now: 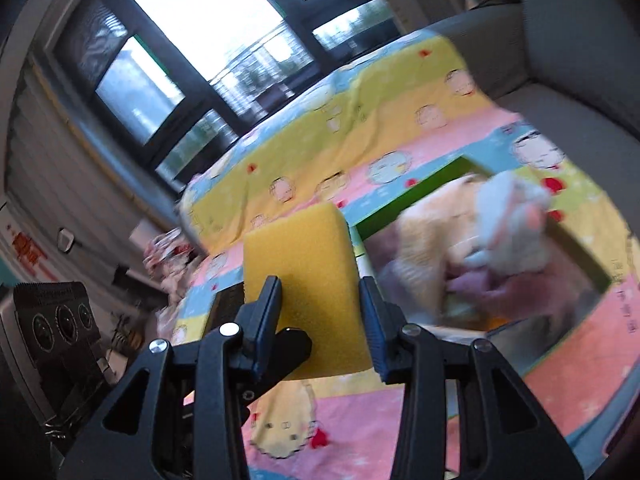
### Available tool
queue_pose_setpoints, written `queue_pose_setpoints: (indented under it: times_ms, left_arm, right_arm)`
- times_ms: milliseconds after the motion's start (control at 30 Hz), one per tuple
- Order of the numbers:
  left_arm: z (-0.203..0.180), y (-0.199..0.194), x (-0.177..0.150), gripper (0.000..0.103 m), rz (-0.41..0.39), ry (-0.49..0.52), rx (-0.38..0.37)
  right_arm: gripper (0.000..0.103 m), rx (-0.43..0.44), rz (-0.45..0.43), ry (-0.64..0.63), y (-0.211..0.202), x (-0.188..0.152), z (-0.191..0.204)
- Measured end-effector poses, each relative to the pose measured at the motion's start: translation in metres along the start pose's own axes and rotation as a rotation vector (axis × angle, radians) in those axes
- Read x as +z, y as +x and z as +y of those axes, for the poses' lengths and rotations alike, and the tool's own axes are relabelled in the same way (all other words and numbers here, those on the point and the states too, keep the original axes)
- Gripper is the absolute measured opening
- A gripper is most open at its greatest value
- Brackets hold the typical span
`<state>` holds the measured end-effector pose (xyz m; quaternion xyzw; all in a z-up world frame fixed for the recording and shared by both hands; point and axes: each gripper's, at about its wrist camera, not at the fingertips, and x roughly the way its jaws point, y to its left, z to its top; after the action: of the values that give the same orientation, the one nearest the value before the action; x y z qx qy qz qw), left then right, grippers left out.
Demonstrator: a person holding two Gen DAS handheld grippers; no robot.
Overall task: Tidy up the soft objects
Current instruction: 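Carry the sponge with the right gripper over the green box, then lower the sponge into the box and open the right gripper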
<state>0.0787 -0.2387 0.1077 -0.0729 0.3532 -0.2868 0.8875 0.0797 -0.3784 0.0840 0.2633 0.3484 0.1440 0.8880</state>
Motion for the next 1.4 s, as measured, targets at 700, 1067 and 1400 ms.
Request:
queue_pose_setpoints:
  times_ms: [700, 1067, 1400]
  left_arm:
    - [-0.007, 0.129, -0.024, 0.041, 0.225, -0.026, -0.009]
    - [0.0, 0.116, -0.018, 0.051, 0.243, -0.065, -0.023]
    - [-0.005, 0.065, -0.008, 0.086, 0.156, -0.007, 0.087]
  right_arm:
    - [0.04, -0.162, 0.138, 0.151, 0.045, 0.0, -0.106]
    - [0.073, -0.262, 0.097, 0.103, 0.036, 0.007, -0.094]
    - [0.094, -0.323, 0.007, 0.011, -0.003, 0.009, -0.06]
